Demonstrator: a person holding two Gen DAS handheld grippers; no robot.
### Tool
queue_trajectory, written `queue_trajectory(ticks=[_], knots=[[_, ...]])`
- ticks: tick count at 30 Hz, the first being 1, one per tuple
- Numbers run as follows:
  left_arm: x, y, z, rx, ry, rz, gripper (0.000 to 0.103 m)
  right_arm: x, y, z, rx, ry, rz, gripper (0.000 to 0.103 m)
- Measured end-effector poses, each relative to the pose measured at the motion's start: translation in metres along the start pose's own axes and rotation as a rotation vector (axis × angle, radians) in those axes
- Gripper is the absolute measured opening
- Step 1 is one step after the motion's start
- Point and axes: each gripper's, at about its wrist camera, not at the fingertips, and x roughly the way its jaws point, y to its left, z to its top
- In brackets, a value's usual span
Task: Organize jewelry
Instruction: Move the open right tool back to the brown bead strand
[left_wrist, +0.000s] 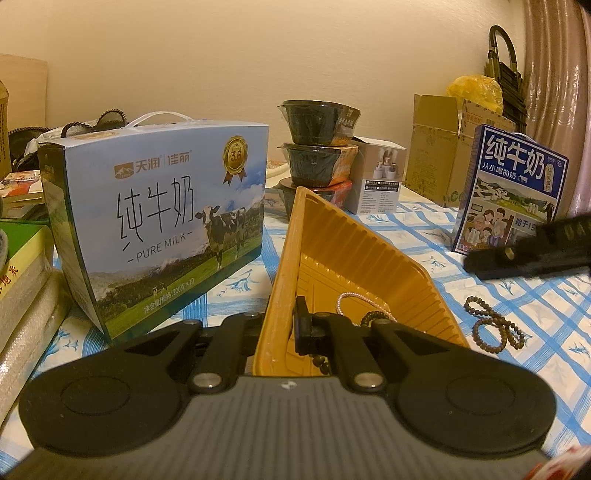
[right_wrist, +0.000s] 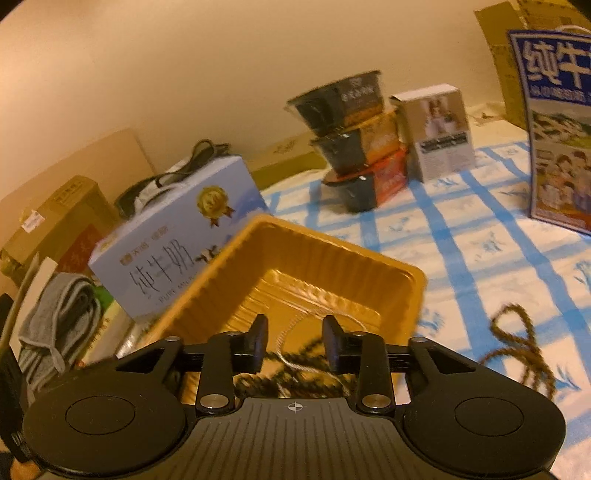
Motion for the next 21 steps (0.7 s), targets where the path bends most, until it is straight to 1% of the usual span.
queue_trajectory(ticks=[4,11,21], knots=[[0.0,0.0,0.0,0.003,0.0,0.001,0.006,-0.013,-0.018,-0.017,0.018,0.024,-0.045,0.04],[0.0,0.0,0.0,0.004,0.0,0.003,0.006,-0.034,-0.056,-0.042,0.061,0.059,-0.144,0.043],[-0.001,0.0,0.0,0.004,0.0,0.003,0.006,-0.052,-0.102,-0.053,0.077,0.069,-0.298,0.044]])
